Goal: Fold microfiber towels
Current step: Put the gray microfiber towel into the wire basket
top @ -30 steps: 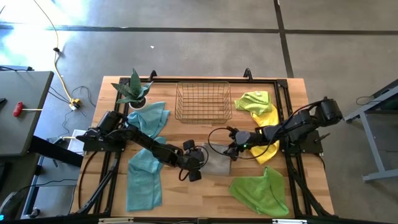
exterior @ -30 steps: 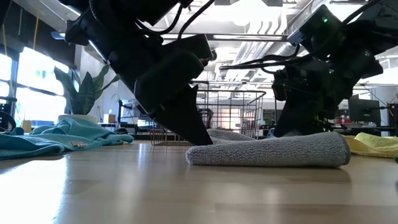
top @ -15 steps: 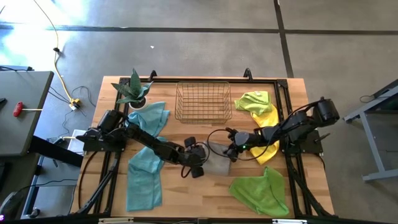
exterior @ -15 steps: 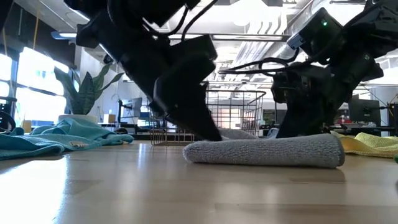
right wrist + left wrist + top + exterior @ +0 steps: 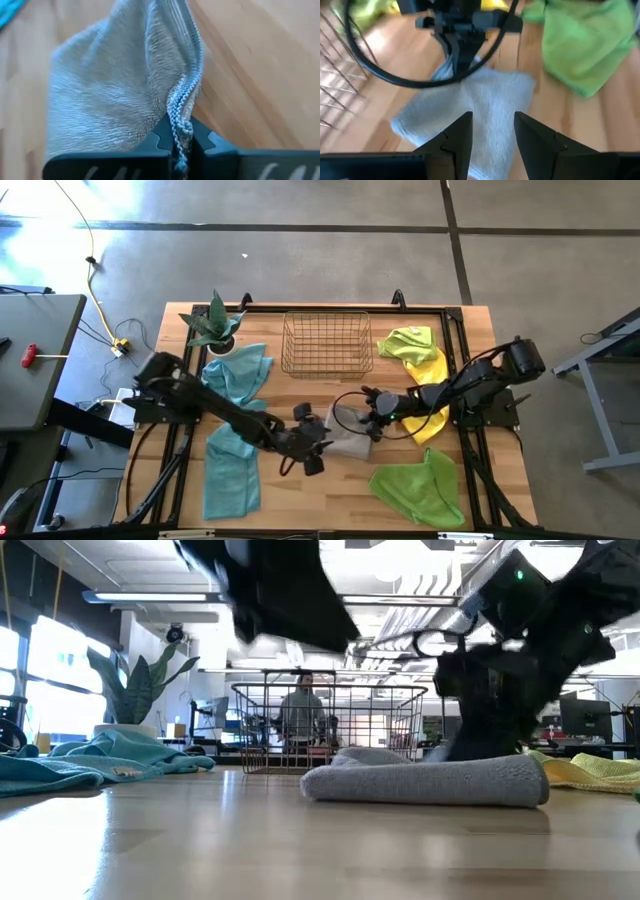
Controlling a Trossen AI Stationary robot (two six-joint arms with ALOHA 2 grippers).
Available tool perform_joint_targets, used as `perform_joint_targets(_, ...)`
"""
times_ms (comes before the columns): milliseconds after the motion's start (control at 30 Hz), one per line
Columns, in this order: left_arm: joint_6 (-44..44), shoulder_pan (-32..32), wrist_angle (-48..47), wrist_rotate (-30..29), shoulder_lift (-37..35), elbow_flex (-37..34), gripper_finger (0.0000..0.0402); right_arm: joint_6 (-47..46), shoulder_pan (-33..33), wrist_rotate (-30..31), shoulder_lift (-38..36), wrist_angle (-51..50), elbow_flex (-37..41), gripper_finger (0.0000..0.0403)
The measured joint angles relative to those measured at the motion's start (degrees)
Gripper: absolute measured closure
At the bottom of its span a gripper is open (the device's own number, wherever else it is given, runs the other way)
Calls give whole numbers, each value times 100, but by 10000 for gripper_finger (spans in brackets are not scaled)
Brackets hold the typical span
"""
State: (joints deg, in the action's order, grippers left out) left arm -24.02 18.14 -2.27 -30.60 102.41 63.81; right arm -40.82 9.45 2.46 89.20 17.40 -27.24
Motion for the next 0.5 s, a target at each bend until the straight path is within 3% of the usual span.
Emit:
perform_joint_targets(300, -56, 457, -784, -1279, -980, 16, 268, 2271, -207, 281, -867, -1002, -1374, 402)
perform_joint_targets(500, 254, 571, -1428, -2181, -1478, -22, 268, 3846, -863, 725, -720, -2210, -2885, 402)
